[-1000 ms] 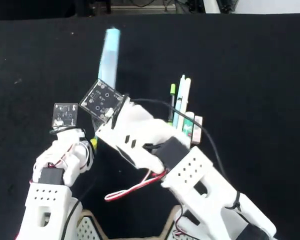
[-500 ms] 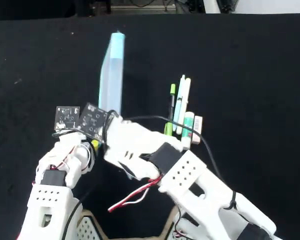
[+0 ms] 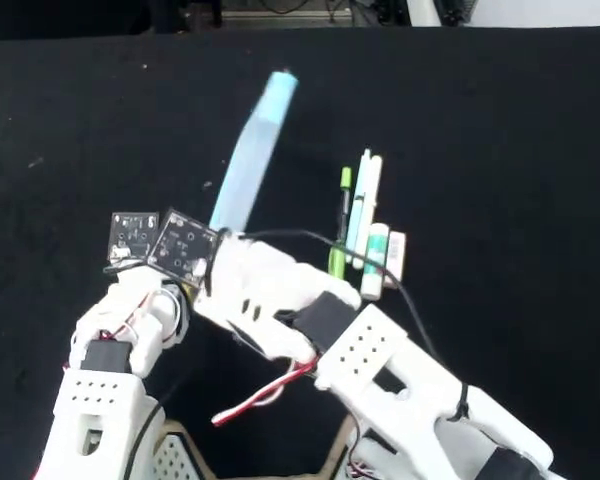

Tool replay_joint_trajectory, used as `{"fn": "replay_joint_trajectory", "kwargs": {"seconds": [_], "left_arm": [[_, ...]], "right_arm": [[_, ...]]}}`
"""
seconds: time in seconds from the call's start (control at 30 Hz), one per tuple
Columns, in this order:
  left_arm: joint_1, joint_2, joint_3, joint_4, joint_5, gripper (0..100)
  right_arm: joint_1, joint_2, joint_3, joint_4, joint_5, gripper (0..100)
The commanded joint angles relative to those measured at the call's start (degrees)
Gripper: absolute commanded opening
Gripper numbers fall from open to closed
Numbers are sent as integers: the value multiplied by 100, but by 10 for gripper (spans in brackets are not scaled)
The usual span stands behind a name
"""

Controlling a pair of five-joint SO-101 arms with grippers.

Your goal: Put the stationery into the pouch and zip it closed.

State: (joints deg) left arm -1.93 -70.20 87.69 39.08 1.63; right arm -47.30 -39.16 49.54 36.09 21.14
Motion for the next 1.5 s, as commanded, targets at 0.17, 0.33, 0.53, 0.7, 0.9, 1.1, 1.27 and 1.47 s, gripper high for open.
{"fn": "replay_joint_trajectory", "kwargs": {"seconds": [0.17, 0.33, 0.53, 0.7, 0.9, 1.1, 1.27, 1.47], "left_arm": [[4, 18, -92, -70, 26, 185], [-374, 18, -180, -88, 26, 185], [-400, 18, -180, -88, 35, 185], [-435, 18, -171, -88, 18, 185], [-453, 18, -198, -88, 0, 185], [-453, 18, -356, -53, 26, 185], [-400, 18, -778, 273, 35, 185], [-136, 18, -1086, 229, 0, 185]], "right_arm": [[475, -198, -22, -9, -826, 11], [800, -198, -57, 1213, -835, 11], [1354, -180, -22, 1925, -826, 11], [1934, -198, -75, 1873, -132, 11], [2708, -189, -295, 2066, 695, 11], [2892, -198, -312, 3095, 897, 11], [3745, -198, -110, 3657, 888, 11], [4448, -198, 910, 2848, 932, 11]]}}
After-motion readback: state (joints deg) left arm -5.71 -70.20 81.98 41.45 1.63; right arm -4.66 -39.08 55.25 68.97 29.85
